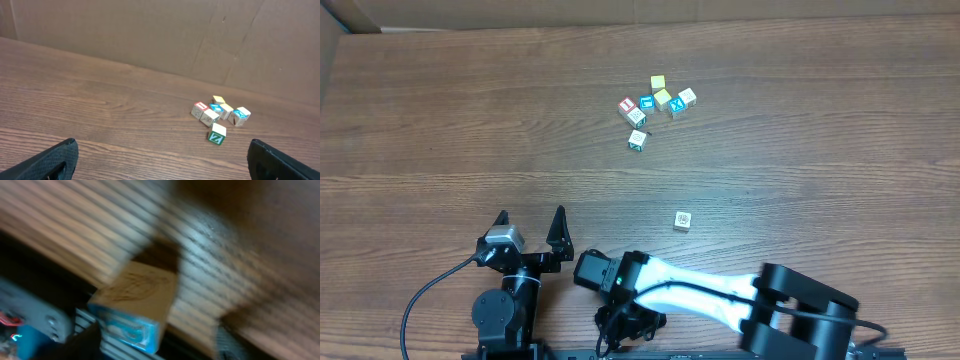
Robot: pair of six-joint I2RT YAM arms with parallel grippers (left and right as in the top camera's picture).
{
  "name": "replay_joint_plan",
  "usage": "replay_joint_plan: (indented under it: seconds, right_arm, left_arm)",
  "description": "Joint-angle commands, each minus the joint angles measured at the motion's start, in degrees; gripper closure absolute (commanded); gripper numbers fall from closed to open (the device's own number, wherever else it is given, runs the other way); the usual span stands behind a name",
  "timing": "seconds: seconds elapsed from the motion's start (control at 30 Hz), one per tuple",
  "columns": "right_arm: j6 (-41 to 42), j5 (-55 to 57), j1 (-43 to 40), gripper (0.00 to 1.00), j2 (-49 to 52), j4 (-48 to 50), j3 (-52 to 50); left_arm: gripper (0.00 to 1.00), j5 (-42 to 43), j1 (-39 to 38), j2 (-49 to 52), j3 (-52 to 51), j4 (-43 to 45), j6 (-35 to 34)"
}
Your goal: Flip 3 blocks
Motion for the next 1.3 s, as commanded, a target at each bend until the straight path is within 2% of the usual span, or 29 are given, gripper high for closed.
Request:
replay_joint_plan:
  seconds: [0.0,0.03,0.07,0.2,0.4,0.6,0.87,0.93,1.0,1.13,1.27]
  right_arm:
    - [-1.0,-3.4,-3.4,0.50,2.8,-0.9,0.4]
    - [-1.0,-3.4,-4.0,0.58,2.7,-1.2,0.4]
    - [-0.5,-3.3,-4.7,0.60,2.5,-1.3,0.4]
    - [-0.3,-3.0,-6.6,0.57,0.6,-1.8,0.9]
    - [-0.3,3.1,-9.7,0.51,-2.5,-2.6,2.9]
    - [-0.1,7.2,-12.3,0.51,-2.5,0.5,3.2]
    - [1.5,7.2,-13.4,0.62,-2.5,1.2,4.1]
    - [1.7,7.1,-13.4,0.58,-2.5,0.0,4.7]
    - [2.1,6.8,-13.4,0.47,-2.5,-1.2,5.1]
    - [2.1,5.5,-13.2,0.35,-2.5,-1.3,5.1]
    - [4.6,5.6,-12.4,0.34,-2.5,-1.8,4.7]
  left_arm:
    - [0.00,-0.2,-0.4,-0.5,-0.2,-0.1,1.1]
    - [0.00,-0.2,-0.4,-0.5,-0.2,-0.1,1.1]
    - [0.00,-0.2,-0.4,-0.5,-0.2,-0.1,1.1]
    - [0.00,-0.2,-0.4,-0.5,-0.2,-0.1,1.1]
    - [0.00,-0.2,-0.4,-0.5,-0.2,-0.1,1.1]
    - [0.00,-0.2,-0.4,-0.5,-0.2,-0.1,1.1]
    - [0.00,-0.2,-0.4,-0.5,-0.2,-0.1,1.1]
    - [0.00,-0.2,-0.4,-0.5,-0.2,-0.1,1.1]
    - [0.00,-0.2,-0.4,-0.5,-0.2,-0.1,1.1]
    - [0.00,-0.2,-0.4,-0.5,-0.2,-0.1,1.1]
    - [0.00,-0.2,-0.4,-0.5,-0.2,-0.1,1.1]
